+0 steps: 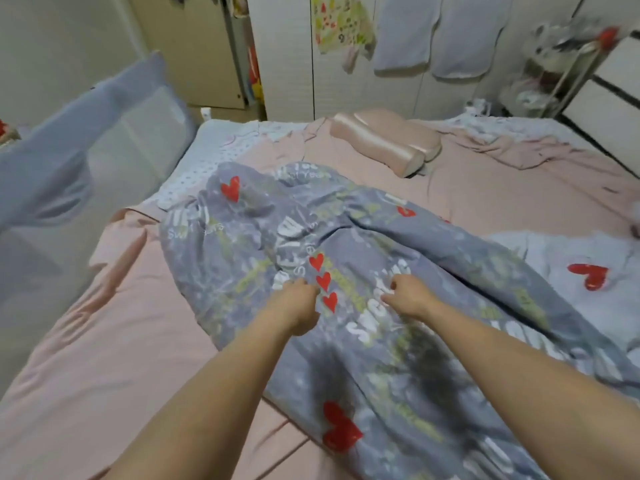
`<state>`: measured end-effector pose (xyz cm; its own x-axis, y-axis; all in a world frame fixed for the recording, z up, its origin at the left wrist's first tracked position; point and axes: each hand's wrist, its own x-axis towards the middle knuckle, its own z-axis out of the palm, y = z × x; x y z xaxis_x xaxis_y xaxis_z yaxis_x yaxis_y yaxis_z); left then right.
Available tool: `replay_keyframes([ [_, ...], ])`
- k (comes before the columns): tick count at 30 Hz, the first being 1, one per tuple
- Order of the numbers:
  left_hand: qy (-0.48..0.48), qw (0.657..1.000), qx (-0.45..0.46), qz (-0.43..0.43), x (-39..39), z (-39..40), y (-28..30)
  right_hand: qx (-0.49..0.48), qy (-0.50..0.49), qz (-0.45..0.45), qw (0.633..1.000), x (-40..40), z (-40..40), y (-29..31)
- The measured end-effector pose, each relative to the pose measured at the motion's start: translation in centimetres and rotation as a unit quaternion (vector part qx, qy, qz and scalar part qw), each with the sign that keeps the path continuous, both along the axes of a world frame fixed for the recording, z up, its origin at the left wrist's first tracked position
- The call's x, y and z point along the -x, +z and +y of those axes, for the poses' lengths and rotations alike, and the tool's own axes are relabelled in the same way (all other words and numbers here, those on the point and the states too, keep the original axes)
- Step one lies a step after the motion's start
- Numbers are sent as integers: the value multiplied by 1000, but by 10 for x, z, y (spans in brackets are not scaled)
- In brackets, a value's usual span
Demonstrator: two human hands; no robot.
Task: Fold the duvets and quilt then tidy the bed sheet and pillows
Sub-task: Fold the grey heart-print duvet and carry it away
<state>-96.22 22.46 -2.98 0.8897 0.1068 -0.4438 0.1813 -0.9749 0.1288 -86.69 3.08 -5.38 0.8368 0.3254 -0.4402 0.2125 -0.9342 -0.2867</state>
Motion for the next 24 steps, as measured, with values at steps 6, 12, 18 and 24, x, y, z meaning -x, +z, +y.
replay_keyframes([
  [6,2,997,-39,-68,-66,13,-74,13,-47,-20,999,-35,40,-93],
  [12,-155,966,-186,-92,-92,23,-162,87,-55,-144,984,-36,63,-187],
  [18,-280,908,-249,-190,-140,36,-191,-103,-40,-168,980,-38,44,-195],
  [24,-286,935,-191,-86,-116,35,-124,-209,-54,-103,971,4,36,-131],
])
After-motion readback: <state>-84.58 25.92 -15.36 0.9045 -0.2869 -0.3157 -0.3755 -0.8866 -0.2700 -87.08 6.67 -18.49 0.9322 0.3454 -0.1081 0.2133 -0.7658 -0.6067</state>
